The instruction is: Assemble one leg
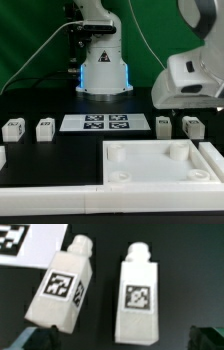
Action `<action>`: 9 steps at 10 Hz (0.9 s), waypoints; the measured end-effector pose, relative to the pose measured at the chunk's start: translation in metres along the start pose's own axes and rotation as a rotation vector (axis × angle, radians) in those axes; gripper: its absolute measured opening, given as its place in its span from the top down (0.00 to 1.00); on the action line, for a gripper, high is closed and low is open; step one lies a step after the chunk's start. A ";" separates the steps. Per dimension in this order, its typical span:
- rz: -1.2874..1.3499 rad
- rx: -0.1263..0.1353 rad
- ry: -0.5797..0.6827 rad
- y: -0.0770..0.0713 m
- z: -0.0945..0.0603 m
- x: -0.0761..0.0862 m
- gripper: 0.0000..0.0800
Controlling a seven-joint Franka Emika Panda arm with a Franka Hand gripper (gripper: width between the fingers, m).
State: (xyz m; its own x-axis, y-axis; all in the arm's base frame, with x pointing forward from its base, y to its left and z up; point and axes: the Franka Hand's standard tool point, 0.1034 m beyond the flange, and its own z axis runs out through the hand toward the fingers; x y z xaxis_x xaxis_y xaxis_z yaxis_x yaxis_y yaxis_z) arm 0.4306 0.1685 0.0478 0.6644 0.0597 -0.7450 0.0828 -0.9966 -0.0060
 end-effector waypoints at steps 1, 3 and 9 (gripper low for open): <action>0.001 0.003 -0.001 0.000 0.000 0.005 0.19; 0.000 0.003 0.002 0.000 0.001 0.005 0.19; 0.006 -0.005 0.020 -0.012 0.032 0.016 0.19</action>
Offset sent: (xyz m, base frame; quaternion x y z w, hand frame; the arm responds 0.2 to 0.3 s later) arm -0.0075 0.0068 -0.0078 0.0285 0.0009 0.0060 0.9996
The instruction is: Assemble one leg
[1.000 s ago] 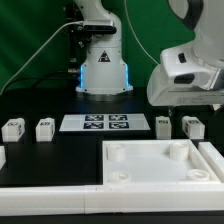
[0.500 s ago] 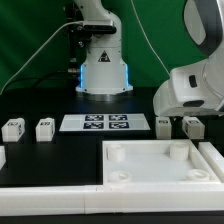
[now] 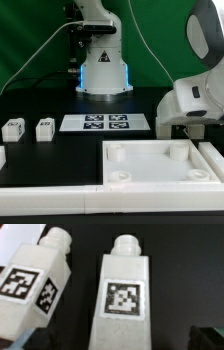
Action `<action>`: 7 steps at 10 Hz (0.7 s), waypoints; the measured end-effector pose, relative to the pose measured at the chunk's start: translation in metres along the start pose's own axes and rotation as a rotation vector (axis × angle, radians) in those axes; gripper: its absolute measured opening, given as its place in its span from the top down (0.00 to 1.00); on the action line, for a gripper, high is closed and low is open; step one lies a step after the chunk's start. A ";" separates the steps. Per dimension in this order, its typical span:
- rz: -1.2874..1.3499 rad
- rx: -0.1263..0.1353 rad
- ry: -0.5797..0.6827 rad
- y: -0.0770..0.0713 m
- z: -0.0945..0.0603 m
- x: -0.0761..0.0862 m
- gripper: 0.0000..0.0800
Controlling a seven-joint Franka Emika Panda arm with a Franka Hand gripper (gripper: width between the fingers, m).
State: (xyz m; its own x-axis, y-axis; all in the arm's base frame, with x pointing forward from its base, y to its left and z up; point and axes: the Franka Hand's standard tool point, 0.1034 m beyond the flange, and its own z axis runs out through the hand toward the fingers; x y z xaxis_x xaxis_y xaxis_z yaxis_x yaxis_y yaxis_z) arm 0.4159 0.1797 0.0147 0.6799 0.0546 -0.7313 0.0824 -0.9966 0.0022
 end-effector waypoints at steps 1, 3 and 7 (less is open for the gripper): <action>0.001 0.001 0.003 0.000 0.005 0.001 0.19; 0.001 -0.001 -0.004 0.001 0.012 -0.001 0.19; 0.001 -0.002 -0.011 0.003 0.019 -0.003 0.19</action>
Offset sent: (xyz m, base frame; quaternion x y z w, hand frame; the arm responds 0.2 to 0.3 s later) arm -0.0166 -0.0054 -0.0092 0.0053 -0.0004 0.0125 0.9999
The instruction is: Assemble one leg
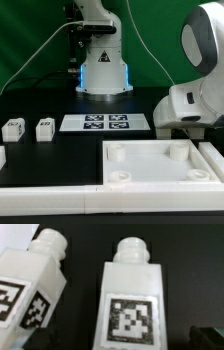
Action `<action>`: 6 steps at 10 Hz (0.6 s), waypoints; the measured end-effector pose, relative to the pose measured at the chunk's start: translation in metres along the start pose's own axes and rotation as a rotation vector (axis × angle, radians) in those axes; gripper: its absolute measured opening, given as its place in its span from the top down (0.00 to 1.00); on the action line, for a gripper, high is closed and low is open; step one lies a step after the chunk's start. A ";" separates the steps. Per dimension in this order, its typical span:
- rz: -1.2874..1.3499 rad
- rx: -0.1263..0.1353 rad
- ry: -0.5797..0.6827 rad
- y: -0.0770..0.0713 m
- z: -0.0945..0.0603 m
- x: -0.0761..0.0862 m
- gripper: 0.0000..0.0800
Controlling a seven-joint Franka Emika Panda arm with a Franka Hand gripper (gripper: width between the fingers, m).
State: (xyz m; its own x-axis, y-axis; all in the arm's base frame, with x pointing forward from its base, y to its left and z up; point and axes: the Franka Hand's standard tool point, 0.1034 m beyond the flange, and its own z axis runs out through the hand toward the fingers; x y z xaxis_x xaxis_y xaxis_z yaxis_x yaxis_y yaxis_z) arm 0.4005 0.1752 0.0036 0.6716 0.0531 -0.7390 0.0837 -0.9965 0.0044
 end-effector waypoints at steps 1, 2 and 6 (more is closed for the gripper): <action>-0.001 0.001 0.000 0.001 0.000 0.000 0.19; 0.000 0.003 0.000 0.003 -0.001 0.001 0.19; 0.000 0.004 0.003 0.003 -0.002 0.001 0.63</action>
Offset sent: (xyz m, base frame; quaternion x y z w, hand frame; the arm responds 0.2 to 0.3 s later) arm 0.0047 -0.0008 -0.0010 0.0016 0.0021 -0.0022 1.0000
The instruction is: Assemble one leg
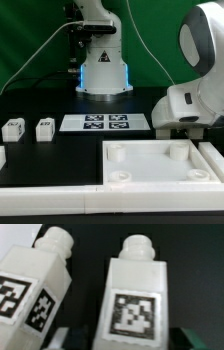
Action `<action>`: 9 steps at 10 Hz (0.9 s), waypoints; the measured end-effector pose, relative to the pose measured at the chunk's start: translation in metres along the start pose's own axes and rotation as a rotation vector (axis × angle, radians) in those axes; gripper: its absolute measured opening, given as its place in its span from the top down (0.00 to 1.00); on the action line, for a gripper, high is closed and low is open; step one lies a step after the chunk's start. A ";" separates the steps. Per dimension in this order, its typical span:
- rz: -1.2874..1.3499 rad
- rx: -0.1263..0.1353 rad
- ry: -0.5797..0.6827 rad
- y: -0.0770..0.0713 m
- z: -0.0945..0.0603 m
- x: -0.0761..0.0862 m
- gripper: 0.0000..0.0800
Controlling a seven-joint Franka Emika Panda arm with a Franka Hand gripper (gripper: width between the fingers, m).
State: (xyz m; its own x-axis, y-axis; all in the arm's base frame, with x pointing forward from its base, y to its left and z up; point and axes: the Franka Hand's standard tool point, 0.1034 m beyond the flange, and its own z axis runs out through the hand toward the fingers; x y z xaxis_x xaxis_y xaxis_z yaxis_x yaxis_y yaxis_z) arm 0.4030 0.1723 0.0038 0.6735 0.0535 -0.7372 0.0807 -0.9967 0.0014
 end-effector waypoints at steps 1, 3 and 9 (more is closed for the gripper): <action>0.000 0.000 0.000 0.000 0.000 0.000 0.63; 0.000 0.000 0.000 0.000 0.000 0.000 0.63; 0.052 0.003 0.067 0.020 -0.060 -0.030 0.63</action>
Offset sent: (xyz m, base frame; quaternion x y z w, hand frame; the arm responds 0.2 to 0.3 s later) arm 0.0026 -0.0005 0.0056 0.0008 0.0053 0.0134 0.9999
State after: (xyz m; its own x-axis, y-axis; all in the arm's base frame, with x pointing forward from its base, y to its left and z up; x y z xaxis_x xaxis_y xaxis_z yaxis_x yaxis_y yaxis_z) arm 0.4282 0.1546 0.0668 0.7243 0.0051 -0.6895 0.0421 -0.9984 0.0368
